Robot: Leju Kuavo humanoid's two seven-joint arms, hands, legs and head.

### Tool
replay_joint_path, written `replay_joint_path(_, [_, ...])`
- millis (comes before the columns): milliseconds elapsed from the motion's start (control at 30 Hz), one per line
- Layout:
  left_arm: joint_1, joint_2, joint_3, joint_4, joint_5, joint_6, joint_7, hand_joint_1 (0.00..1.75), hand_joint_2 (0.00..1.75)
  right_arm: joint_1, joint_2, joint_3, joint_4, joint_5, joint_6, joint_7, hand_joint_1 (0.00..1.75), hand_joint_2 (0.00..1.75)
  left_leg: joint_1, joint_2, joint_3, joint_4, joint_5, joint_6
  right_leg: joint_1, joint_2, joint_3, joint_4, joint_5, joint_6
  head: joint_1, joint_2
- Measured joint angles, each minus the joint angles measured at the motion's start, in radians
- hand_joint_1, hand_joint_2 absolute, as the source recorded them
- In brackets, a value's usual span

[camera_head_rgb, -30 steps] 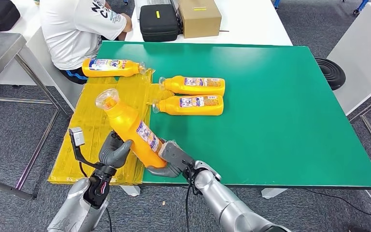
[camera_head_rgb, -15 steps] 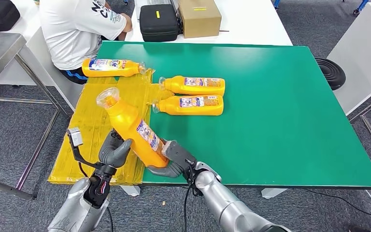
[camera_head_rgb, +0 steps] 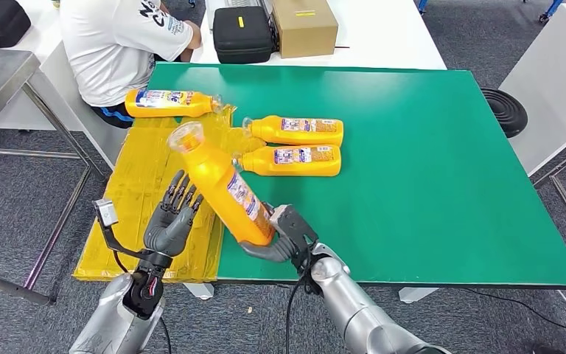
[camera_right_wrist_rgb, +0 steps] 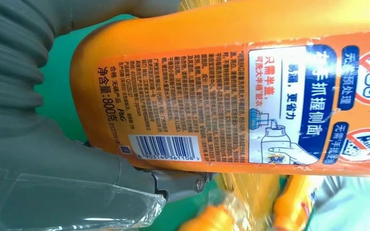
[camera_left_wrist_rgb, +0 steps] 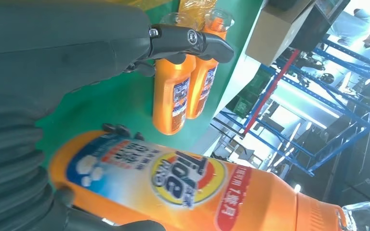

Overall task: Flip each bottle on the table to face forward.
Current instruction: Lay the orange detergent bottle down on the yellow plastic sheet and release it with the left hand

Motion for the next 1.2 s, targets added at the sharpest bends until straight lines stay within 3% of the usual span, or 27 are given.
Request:
replay_joint_path(400, [0.010,0.000,0.001,-0.018,-0.011,-0.009,0.001,0.00,1.75,0.018,-0.011,-0.024,-0.048,0.004,0.014,0.006,1.75,1.75,0.000,0.000,0.000,0.000,0.000,0.000,0.000,0.000,0.000,0.000,0.000,0.000,0.000,0.000])
replay_joint_path(1200, [0.004,-0.006,-0.046,-0.064,-0.283,-0.014,-0.077,0.00,1.75,0.009,0.013,-0.012,-0.019,0.079,0.033,0.071,1.75,1.75,0.000,0.000,0.000,0.000,0.000,0.000,0.000,0.000,0.000,0.000,0.000,0.000,0.000,0.000])
